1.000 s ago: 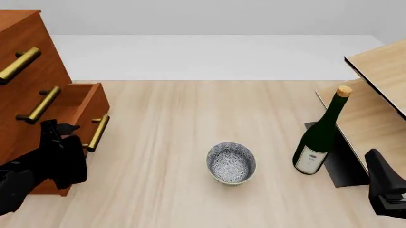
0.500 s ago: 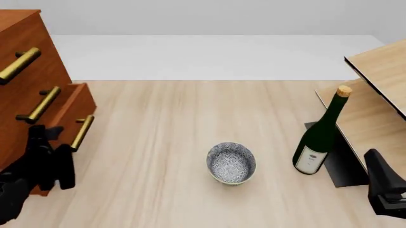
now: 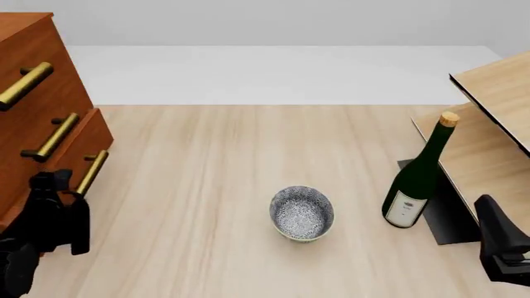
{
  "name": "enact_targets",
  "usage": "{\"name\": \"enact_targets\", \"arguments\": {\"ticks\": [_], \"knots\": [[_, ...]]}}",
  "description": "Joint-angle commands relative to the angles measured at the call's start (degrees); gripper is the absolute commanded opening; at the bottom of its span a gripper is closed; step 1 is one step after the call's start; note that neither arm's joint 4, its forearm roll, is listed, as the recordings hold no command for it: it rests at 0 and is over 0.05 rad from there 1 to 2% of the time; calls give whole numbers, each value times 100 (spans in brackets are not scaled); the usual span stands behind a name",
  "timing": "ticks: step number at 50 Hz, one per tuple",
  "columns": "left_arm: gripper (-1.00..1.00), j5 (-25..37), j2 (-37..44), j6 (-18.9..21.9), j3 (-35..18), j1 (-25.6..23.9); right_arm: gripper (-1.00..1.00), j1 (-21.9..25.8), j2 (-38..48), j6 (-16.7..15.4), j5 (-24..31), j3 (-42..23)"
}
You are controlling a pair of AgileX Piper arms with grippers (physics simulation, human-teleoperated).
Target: Close the bottom drawer of the cabinet and open the top drawer.
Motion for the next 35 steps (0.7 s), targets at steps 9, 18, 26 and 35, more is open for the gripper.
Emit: {"name": "enact_targets", "arguments": {"ticks": [9, 18, 26, 35], "knots": [[100, -647, 329, 602, -2, 317, 100, 12, -12, 10, 13, 1], [100, -649, 15, 767, 178, 486, 100, 15, -2, 18, 2, 0], [100, -649, -93, 828, 257, 614, 100, 25, -6, 25, 9, -1], [100, -648, -60, 785, 283, 674, 100, 21, 2, 27, 1, -2]]}}
